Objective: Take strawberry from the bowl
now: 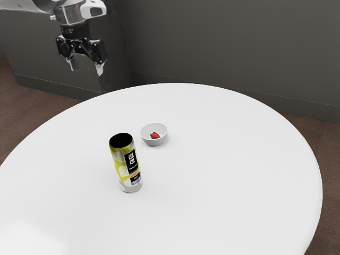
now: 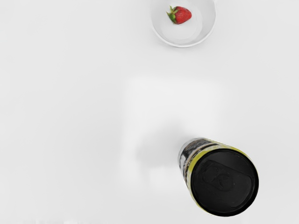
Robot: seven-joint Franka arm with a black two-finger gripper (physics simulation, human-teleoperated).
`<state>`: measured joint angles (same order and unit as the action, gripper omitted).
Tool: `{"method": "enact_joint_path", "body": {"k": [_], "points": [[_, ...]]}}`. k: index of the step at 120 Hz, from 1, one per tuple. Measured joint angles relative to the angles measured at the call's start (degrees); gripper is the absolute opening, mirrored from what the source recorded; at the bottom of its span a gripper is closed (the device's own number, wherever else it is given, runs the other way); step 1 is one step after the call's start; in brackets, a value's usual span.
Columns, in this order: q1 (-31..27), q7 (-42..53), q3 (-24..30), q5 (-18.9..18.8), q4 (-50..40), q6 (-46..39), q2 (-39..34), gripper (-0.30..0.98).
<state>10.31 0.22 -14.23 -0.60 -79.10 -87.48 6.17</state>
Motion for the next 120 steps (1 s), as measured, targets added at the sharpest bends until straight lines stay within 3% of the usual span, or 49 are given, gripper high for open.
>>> {"method": "enact_joint_path", "body": {"k": [13, 35, 47, 67, 82, 99, 107, 120], "points": [[-4.20, 0.24, -3.22, -0.03, 2.05, 1.46, 1.18, 0.69], [-3.69, 0.57, -3.61, 0.03, 2.66, 2.68, 1.55, 0.69], [-3.51, 0.63, -2.45, -0.01, 11.03, 2.17, 8.72, 0.69], [-4.30, 1.07, -2.54, 0.62, 13.93, -5.98, 19.78, 0.69], [-5.98, 2.27, -2.28, 3.19, 14.19, -14.60, 27.37, 0.69], [-6.24, 4.11, -2.14, 4.81, 14.25, -23.33, 30.70, 0.69], [-7.10, 2.70, -2.42, 8.48, 13.76, -26.47, 31.42, 0.69], [-8.31, -3.33, -2.61, 19.63, 12.65, -30.01, 32.83, 0.69]]}}
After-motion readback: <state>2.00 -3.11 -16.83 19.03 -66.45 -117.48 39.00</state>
